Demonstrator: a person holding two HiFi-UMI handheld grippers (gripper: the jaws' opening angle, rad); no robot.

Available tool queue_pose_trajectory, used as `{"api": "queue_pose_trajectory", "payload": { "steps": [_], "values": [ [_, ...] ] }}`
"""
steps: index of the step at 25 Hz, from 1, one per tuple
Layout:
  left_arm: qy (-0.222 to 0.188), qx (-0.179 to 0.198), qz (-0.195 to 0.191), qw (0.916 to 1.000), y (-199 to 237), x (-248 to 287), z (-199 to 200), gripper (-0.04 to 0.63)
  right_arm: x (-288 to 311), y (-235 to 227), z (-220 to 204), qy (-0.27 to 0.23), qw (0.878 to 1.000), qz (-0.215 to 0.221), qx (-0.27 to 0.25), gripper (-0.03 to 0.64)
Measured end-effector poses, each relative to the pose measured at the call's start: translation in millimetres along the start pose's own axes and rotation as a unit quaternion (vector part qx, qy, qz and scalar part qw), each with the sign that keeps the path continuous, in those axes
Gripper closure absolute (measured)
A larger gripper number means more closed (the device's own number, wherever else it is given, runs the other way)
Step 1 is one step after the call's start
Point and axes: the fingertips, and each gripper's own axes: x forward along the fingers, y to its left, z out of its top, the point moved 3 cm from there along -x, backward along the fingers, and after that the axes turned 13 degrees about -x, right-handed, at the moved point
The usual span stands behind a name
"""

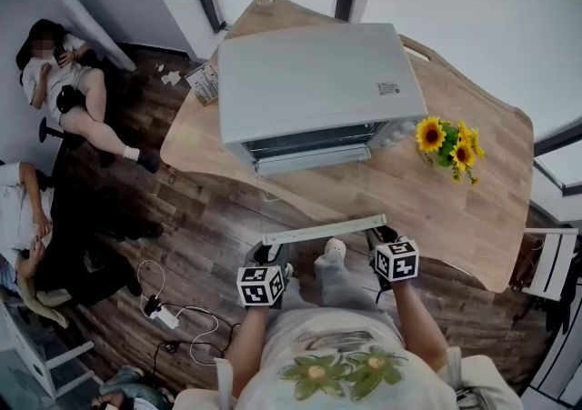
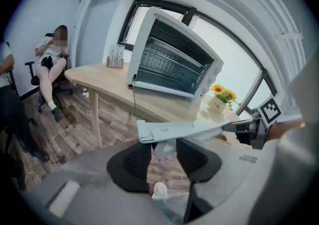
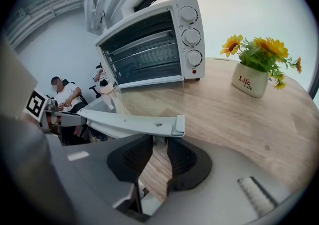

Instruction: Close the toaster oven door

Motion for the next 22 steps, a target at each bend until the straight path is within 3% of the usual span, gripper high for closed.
{"api": "queue_pose_trajectory", "payload": {
  "steps": [1,2,22],
  "values": [
    [-0.007,-0.001,0.009,0.9999,1.2,-1.0,0.8,0.432,-0.7,0.0,0.7,-0.001,1.0,0.002,-0.001,0.526],
    [-0.013,-0.001,0.017,0.9998,2.5,-2.2,1.7,0.484,-1.5,0.2,1.7,-0.002,1.0,0.003,-0.003,0.526],
    [-0.021,0.0,0.015,0.9997,-7.7,-21.4,20.7,0.497,-24.8,3.0,22.3,-0.041,0.999,-0.015,0.015,0.537]
  ]
}}
